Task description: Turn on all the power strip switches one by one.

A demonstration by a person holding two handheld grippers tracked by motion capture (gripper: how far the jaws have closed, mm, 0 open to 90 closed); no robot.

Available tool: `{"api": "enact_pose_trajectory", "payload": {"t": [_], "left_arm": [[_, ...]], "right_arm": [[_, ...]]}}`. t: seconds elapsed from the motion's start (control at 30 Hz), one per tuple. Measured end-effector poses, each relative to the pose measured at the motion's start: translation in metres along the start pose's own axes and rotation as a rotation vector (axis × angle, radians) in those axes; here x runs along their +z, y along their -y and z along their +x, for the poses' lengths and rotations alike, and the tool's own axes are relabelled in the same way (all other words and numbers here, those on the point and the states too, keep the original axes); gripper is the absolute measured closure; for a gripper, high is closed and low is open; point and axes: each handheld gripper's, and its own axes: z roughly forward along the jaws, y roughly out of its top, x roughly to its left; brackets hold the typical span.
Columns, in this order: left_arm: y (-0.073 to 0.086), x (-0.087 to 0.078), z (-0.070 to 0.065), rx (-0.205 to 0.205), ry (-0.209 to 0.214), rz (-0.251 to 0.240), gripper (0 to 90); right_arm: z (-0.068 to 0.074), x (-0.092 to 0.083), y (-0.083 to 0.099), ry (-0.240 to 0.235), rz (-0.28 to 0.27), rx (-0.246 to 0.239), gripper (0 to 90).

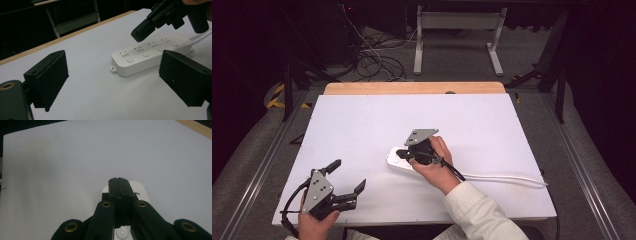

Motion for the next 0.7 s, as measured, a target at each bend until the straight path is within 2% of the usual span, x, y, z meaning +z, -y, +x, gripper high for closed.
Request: {"api": "enact_pose_trajectory", "payload": {"t": [0.4,0.7], "left_arm": [[0.000,0.000,0.001,0.003,0.001,0.000,9.0],[0.000,0.000,0.000,0.005,0.000,0.000,9.0]], "right_arm": [[-0.002,0.031,-0.001,-0.006,0.087,0.000,90.0],[0.000,0.038,0.001,0.000,0.132,-0.008,90.0]]}}
